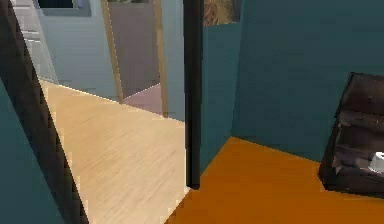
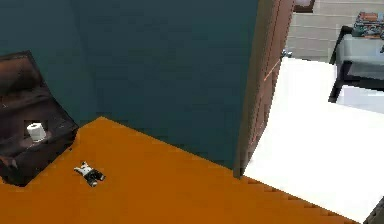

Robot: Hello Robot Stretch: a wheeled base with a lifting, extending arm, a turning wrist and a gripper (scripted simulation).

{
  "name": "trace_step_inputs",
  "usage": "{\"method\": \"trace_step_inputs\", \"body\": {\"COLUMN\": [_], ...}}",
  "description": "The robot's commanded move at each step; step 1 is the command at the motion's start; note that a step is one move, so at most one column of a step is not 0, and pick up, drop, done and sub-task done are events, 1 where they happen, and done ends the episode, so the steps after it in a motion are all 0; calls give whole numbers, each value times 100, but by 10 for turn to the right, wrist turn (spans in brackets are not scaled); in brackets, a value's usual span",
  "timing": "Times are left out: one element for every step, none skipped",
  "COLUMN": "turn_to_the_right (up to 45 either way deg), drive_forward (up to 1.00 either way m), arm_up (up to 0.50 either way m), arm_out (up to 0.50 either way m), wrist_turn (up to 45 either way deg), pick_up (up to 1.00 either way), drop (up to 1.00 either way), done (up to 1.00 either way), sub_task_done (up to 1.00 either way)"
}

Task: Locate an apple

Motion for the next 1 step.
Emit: {"method": "trace_step_inputs", "body": {"turn_to_the_right": [0], "drive_forward": [50], "arm_up": [0], "arm_out": [0], "wrist_turn": [0], "pick_up": [0], "drop": [0], "done": [0], "sub_task_done": [0]}}
